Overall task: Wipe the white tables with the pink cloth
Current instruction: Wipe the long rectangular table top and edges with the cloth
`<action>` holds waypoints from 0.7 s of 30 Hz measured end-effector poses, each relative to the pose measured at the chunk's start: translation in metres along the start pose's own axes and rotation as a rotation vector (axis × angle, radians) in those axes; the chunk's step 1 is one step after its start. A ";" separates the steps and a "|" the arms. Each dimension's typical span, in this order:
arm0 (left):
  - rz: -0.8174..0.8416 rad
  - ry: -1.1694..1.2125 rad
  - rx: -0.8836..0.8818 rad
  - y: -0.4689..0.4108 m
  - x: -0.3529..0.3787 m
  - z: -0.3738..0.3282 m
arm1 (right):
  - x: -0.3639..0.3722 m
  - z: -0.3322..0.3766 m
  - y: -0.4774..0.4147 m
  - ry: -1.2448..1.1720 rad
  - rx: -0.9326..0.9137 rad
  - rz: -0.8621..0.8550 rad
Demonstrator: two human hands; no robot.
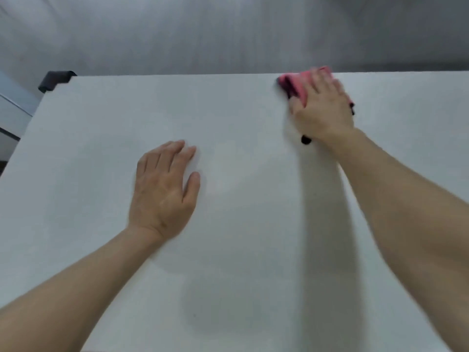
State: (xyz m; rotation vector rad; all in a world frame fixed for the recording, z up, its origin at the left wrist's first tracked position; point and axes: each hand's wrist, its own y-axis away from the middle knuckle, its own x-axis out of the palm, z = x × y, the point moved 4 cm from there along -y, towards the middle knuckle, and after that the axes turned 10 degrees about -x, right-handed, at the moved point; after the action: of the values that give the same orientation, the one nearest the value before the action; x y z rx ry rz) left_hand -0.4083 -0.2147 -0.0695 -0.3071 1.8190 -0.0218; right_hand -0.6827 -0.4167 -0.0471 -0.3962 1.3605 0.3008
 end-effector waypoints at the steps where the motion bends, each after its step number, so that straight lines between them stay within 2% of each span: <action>1: 0.006 -0.006 -0.002 0.000 0.000 0.001 | 0.005 0.004 -0.006 -0.006 0.180 0.014; 2: 0.011 -0.009 0.001 0.000 -0.001 0.000 | 0.012 0.031 -0.003 0.026 0.184 0.008; 3: 0.011 -0.011 0.010 0.001 -0.001 0.000 | 0.020 0.072 0.005 0.030 0.007 0.029; 5: 0.007 -0.006 0.029 0.002 -0.004 0.000 | 0.033 0.138 0.040 -0.028 -0.520 0.115; 6: 0.007 0.003 0.032 0.001 -0.004 0.000 | 0.031 0.141 0.052 -0.025 -0.680 0.134; 7: 0.010 0.011 0.031 0.000 -0.004 0.000 | 0.025 0.124 0.052 -0.018 -0.736 0.088; 8: 0.011 0.014 0.027 0.000 -0.003 0.000 | 0.019 0.091 0.044 -0.007 -0.642 0.029; 9: 0.012 0.014 0.021 0.000 -0.003 0.000 | 0.015 0.050 0.033 0.009 -0.425 -0.024; 10: 0.012 0.012 0.018 0.000 -0.002 0.000 | 0.006 0.011 0.028 0.023 -0.116 -0.044; 11: 0.010 0.008 0.017 0.001 -0.002 0.000 | 0.004 -0.015 0.023 0.029 0.165 -0.051; 12: 0.011 0.004 0.019 0.002 -0.002 0.000 | 0.009 -0.017 0.015 0.012 0.348 -0.042; 13: 0.013 0.004 0.022 0.001 -0.002 0.001 | 0.016 0.002 0.001 -0.008 0.394 -0.053; 14: 0.013 0.005 0.025 0.001 -0.002 0.001 | 0.022 0.036 -0.017 -0.027 0.317 -0.063; 16: 0.010 0.001 0.029 0.001 -0.003 0.000 | 0.034 0.112 -0.041 -0.072 -0.028 0.036; 17: 0.005 -0.004 0.027 0.001 -0.003 0.000 | 0.038 0.135 -0.046 -0.104 -0.204 0.076; 18: 0.001 -0.009 0.027 0.001 -0.003 0.000 | 0.037 0.137 -0.046 -0.095 -0.289 0.105; 19: -0.002 -0.011 0.029 0.001 -0.002 0.000 | 0.033 0.120 -0.044 -0.072 -0.270 0.064; 21: -0.002 -0.009 0.035 0.001 -0.002 0.001 | 0.026 0.047 -0.023 -0.020 0.019 -0.058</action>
State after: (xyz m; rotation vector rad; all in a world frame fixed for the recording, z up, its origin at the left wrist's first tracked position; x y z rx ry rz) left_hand -0.4074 -0.2136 -0.0681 -0.2841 1.8074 -0.0539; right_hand -0.6266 -0.4168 -0.0628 -0.4152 1.3293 0.2436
